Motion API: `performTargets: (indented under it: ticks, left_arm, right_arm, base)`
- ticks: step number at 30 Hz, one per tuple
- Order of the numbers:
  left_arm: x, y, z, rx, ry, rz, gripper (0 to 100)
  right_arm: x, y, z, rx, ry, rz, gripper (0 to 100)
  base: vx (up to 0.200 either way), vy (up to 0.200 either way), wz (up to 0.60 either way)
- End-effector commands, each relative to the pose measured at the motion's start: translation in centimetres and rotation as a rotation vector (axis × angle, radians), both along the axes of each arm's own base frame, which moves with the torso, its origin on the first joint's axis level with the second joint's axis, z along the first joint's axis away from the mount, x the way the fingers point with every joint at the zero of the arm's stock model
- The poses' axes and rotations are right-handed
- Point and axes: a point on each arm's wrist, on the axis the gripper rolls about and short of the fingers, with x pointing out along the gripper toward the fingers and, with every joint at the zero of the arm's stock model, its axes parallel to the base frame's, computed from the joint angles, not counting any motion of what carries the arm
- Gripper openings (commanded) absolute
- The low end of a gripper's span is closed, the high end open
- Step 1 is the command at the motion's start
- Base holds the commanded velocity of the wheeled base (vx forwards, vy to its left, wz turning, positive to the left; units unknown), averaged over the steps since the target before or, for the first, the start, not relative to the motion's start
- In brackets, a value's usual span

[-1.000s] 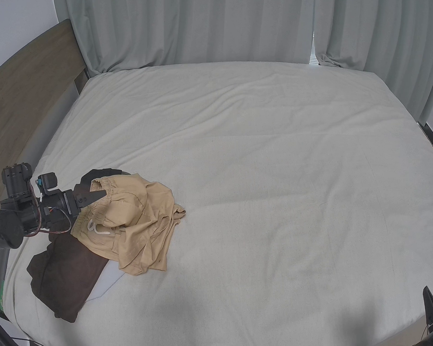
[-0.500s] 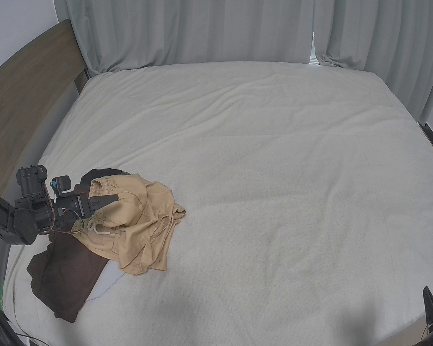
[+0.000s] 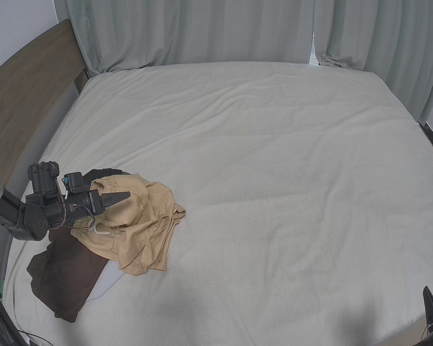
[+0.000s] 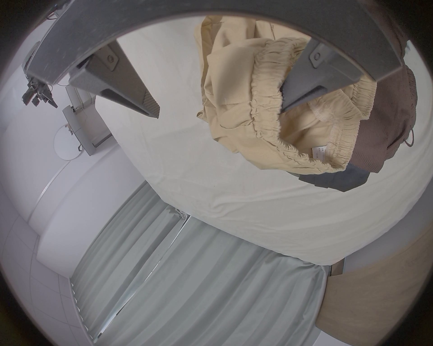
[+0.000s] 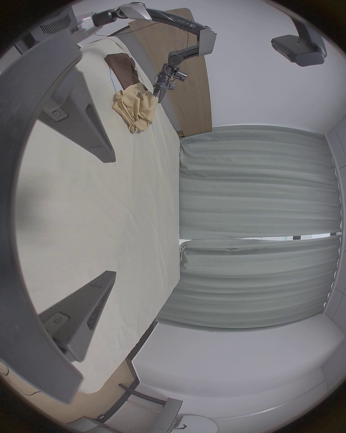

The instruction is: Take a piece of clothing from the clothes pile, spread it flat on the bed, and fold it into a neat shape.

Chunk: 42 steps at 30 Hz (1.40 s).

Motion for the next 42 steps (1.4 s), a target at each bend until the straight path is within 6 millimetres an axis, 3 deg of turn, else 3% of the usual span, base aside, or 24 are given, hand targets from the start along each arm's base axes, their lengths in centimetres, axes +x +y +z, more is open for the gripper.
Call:
performTargets:
  ticks: [1,14,15,32,42]
  left_arm:
    - [0.5,-0.5,-0.4,0.0,0.005,-0.01,100]
    - [1.7,-1.3,-1.4,0.008,-0.009,-0.018,100]
    - [1.9,-1.2,-1.4,0.01,-0.013,-0.009,0]
    - [1.3,-1.1,-2.3,-0.002,0.011,-0.006,0]
    - [-2.5,-1.3,1.9,-0.164,0.009,0.06,0]
  right_arm:
    - [0.0,0.0,-0.5,0.0,0.0,0.001,100]
    - [0.0,0.0,-0.5,0.001,0.0,0.001,100]
    - [0.0,0.0,-0.5,0.001,0.002,0.001,100]
    - [0.0,0.0,-0.5,0.003,0.0,0.002,100]
    - [0.0,0.0,-0.5,0.003,0.002,0.001,100]
  base:
    - [0.0,0.0,0.0]
    - [0.0,0.0,0.0]
    - [0.0,0.0,0.0]
    - [0.0,0.0,0.0]
    - [0.0,0.0,0.0]
